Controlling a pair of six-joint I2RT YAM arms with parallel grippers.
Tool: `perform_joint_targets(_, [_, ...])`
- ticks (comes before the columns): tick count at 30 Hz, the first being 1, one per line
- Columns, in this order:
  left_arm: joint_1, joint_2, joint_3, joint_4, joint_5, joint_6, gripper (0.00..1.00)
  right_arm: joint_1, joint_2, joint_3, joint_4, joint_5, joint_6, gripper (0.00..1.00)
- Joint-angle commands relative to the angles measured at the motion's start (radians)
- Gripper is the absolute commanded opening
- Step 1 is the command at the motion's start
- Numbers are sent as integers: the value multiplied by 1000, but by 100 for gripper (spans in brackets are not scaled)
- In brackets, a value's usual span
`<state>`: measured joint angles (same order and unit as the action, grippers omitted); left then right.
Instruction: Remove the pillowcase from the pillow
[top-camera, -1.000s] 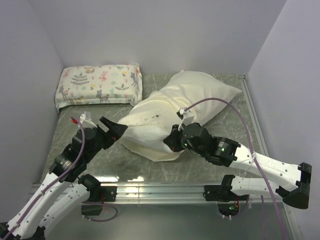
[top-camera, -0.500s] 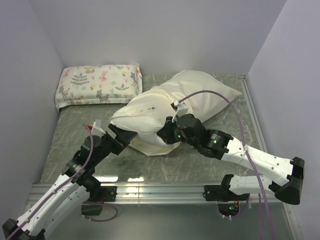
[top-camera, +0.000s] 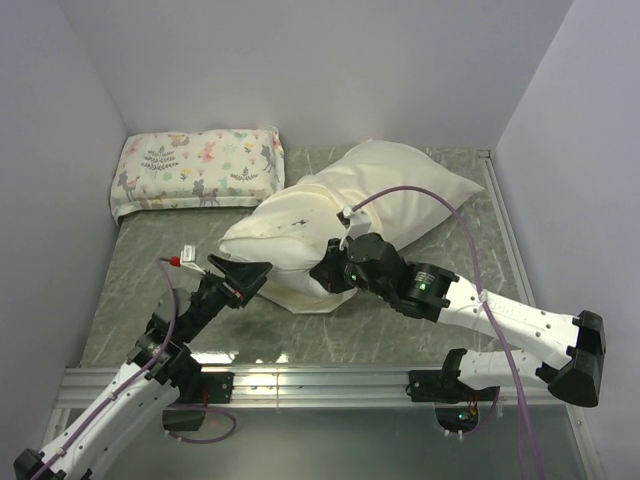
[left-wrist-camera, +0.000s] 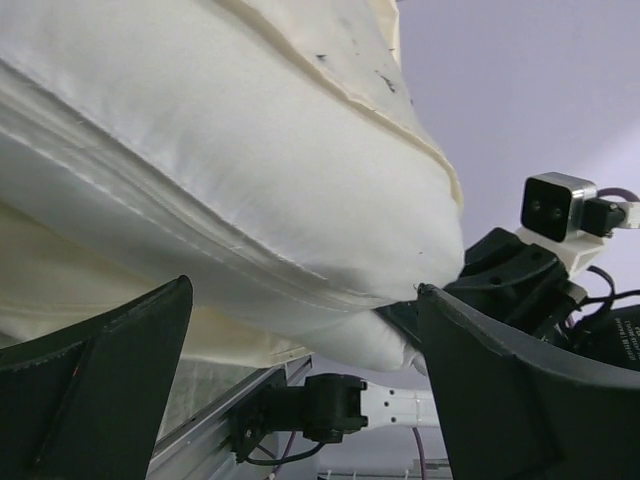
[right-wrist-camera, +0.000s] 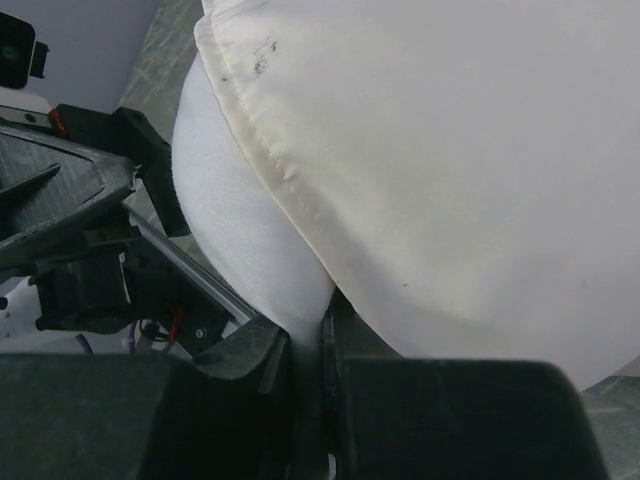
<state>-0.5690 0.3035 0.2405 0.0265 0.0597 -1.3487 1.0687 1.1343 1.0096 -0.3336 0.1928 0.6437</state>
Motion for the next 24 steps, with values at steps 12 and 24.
perform_joint_targets(12, [1,267,14,309,25,6,99,100,-24,37,101,29,24,0])
perform_joint_targets(24, [41,352,88,202,2,80,99,257,59,-107,240,-61,17,0])
